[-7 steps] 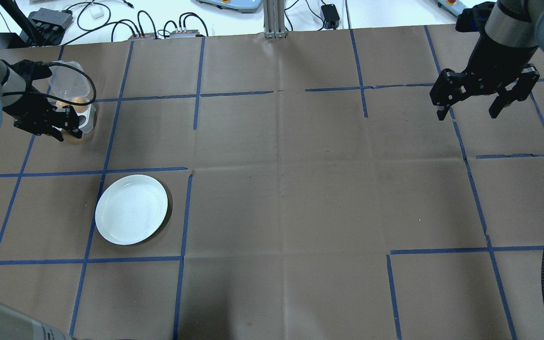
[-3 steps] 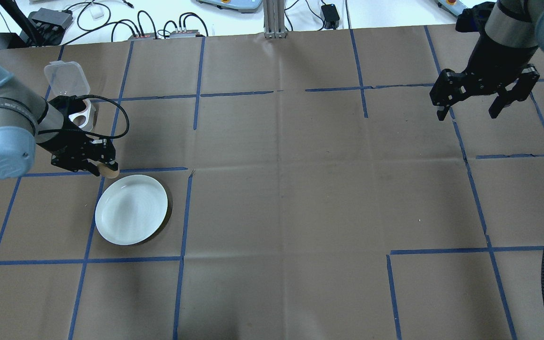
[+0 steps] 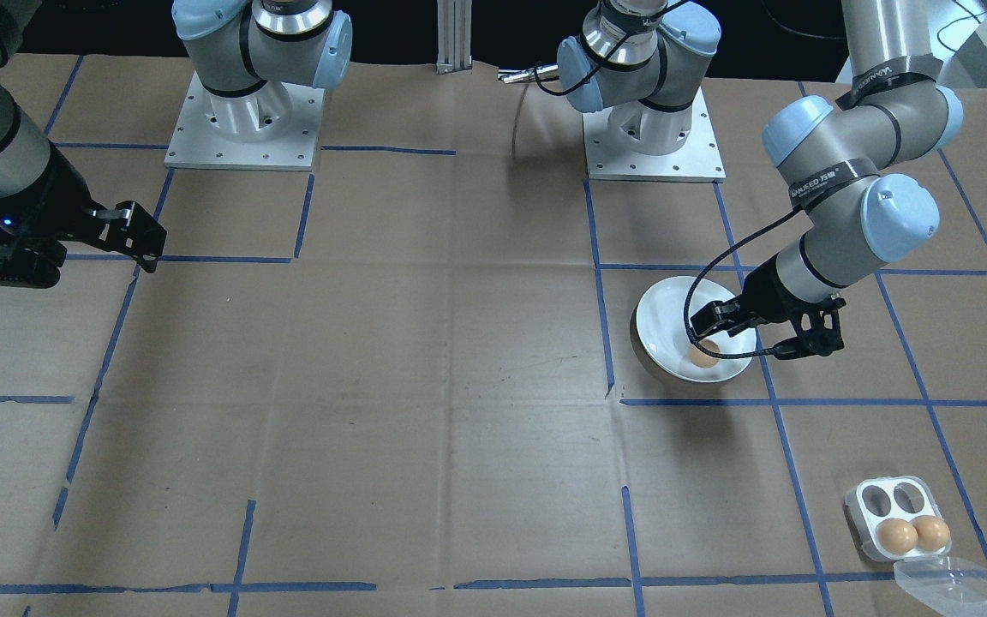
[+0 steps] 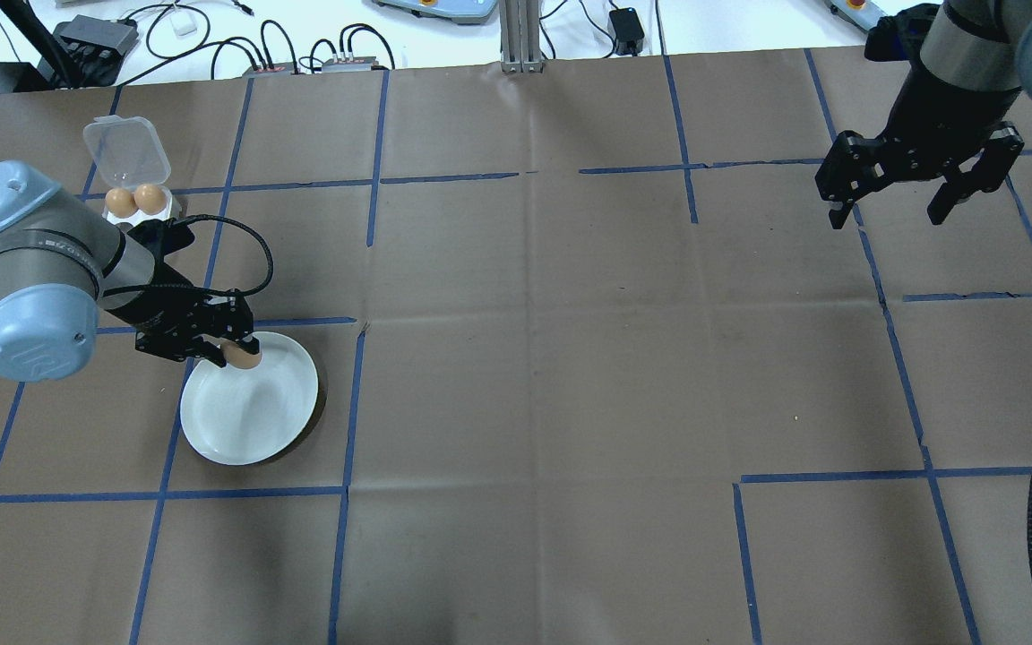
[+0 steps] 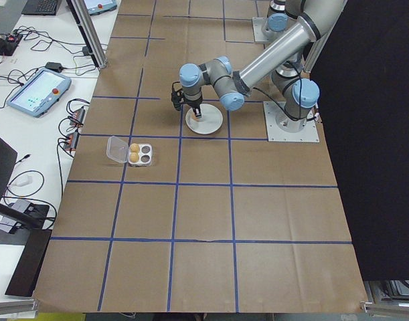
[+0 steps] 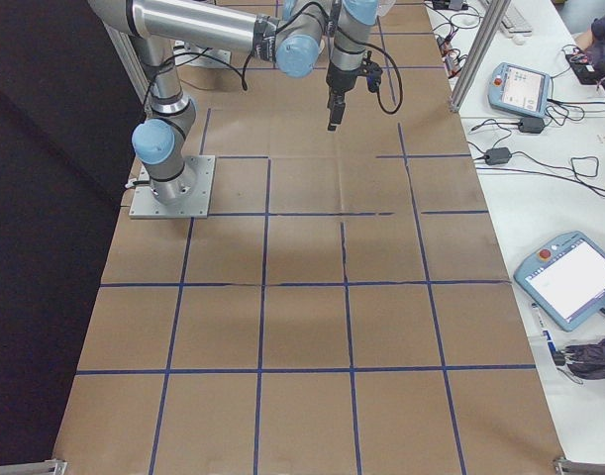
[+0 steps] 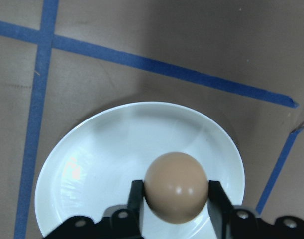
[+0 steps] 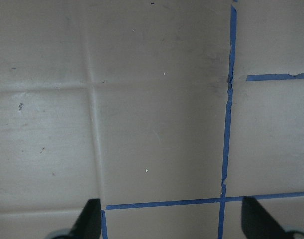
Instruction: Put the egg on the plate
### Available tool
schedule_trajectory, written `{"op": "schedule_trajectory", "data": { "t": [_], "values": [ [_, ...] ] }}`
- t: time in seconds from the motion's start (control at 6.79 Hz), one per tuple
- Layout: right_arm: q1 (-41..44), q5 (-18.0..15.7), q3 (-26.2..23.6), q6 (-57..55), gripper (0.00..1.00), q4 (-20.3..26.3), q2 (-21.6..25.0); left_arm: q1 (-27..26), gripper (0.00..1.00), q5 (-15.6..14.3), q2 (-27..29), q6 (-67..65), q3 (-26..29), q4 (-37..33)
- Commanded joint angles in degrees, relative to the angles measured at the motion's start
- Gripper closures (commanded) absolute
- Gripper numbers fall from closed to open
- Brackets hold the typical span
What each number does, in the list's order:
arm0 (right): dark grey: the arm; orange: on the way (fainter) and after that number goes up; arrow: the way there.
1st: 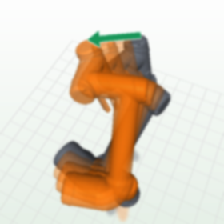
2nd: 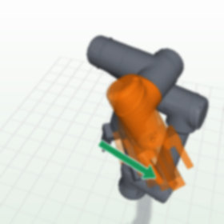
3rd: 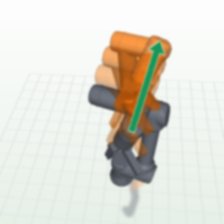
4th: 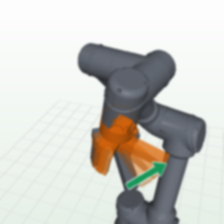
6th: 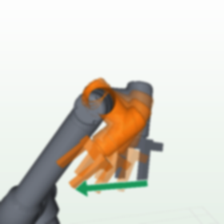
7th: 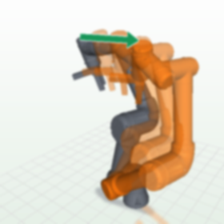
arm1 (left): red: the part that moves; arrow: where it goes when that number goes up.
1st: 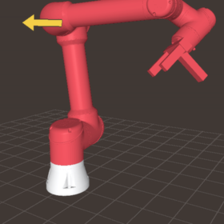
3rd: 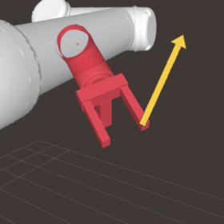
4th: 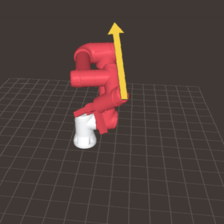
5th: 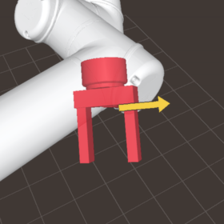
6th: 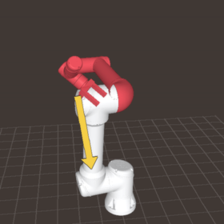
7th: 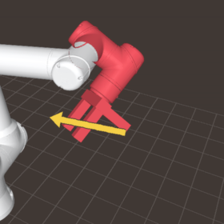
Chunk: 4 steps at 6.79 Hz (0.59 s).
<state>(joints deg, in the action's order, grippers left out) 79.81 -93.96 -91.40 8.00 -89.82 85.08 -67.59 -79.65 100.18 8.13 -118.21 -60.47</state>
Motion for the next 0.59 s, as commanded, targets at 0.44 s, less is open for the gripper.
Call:
{"op": "schedule_trajectory", "data": {
  "t": [0.44],
  "values": [
    [0.0, 0.0, 0.0, 0.0, 0.0, 0.0, 0.0, 1.58, 0.01, -4.37, 2.72, 8.73, 10.07, 1.67]
  ]
}}
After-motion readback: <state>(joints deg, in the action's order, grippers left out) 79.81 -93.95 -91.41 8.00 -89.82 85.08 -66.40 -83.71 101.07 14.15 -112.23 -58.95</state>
